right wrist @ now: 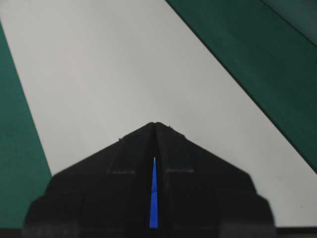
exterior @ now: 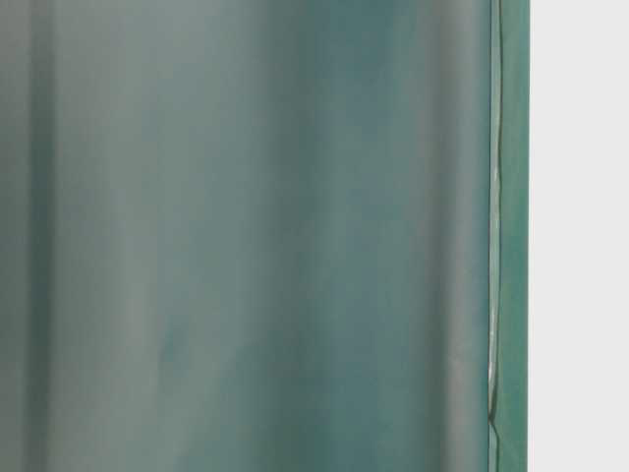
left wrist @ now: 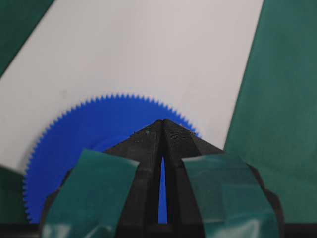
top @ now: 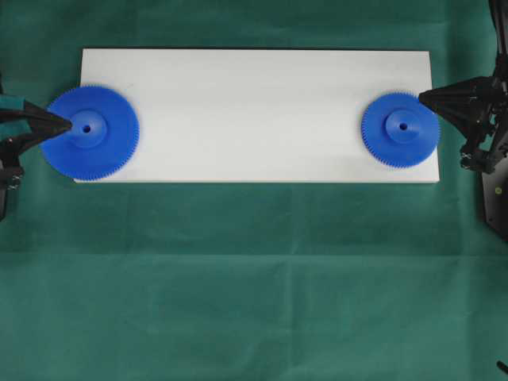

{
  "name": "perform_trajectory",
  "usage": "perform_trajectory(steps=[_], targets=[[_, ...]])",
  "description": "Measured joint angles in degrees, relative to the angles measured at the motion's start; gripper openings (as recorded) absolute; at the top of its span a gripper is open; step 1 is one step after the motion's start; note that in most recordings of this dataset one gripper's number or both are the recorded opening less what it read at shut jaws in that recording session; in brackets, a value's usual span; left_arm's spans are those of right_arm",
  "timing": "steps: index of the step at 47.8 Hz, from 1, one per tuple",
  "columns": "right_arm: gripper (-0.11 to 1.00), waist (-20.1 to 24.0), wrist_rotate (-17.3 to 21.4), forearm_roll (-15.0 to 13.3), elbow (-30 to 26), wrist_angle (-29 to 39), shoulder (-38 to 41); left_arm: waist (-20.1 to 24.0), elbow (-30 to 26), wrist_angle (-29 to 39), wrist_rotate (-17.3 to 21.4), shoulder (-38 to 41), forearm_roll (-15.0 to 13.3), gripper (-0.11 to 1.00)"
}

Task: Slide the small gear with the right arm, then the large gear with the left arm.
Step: 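Move the left gripper down onto the large blue gear's hub, then slide the large blue gear right with the left gripper into the small gear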

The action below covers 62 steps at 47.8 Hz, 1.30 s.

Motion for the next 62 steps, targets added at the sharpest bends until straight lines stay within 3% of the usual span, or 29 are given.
perform_trajectory(steps=[27,42,62], targets=[[0.50,0.00,0.00,0.00,0.26,-0.79,0.00,3.96,-3.60,-0.79,-0.09,20.83,0.00,0.00],[0.50,0.26,0.09,0.00,0.62,-0.88,0.00,7.12,-4.31,-1.41,-0.09,25.58,0.00,0.00],[0.50,0.26,0.09,0.00,1.58,-0.88,-0.09,7.38,-5.54,-4.04,0.09,34.45,0.00,0.00]])
